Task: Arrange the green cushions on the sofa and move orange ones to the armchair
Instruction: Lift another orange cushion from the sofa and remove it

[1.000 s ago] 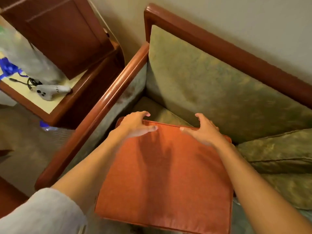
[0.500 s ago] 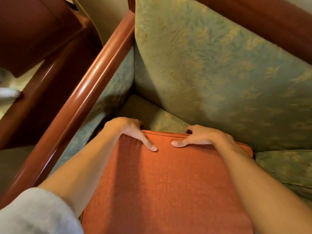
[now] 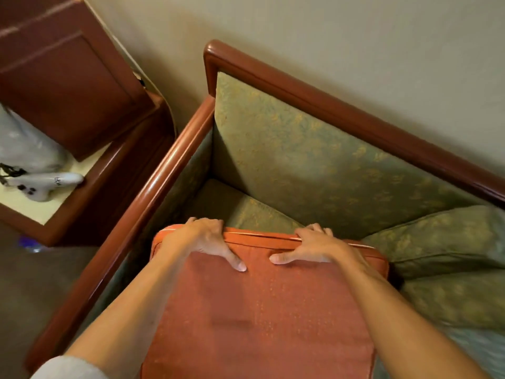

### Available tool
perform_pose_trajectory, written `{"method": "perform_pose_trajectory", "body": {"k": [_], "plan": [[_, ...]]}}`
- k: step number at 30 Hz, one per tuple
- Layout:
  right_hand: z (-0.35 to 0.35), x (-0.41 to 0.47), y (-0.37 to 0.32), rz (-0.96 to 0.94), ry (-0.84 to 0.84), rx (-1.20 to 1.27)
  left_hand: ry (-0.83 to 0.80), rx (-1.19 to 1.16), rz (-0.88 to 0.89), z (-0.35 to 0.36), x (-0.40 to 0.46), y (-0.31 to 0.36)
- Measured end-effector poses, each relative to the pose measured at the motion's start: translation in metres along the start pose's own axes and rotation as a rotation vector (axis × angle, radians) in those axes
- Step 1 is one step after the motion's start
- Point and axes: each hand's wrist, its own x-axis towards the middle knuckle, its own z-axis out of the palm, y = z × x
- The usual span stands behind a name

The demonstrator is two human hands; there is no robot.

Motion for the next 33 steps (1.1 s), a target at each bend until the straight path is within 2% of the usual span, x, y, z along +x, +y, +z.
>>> {"method": "perform_pose_trajectory", "body": {"k": [8, 17, 21, 29, 33], "plan": [[0.064, -0.161, 0.042, -0.075, 0.355, 0.052, 0.495, 0.220, 0.187, 0.064, -0.146, 0.050], [0.218, -0.288, 0.057, -0.112, 0.629, 0.042, 0.834, 0.201, 0.299, 0.215, -0.278, 0.049], [0.244, -0.315, 0.078, -0.069, 0.634, 0.074, 0.868, 0.211, 0.368, 0.229, -0.292, 0.060], [0.258, -0.336, 0.141, 0.206, 0.646, 0.276, 0.829, 0.430, 0.529, 0.181, -0.258, 0.131], [0.259, -0.339, 0.152, 0.291, 0.609, 0.288, 0.743, 0.435, 0.471, 0.161, -0.230, 0.122]]}}
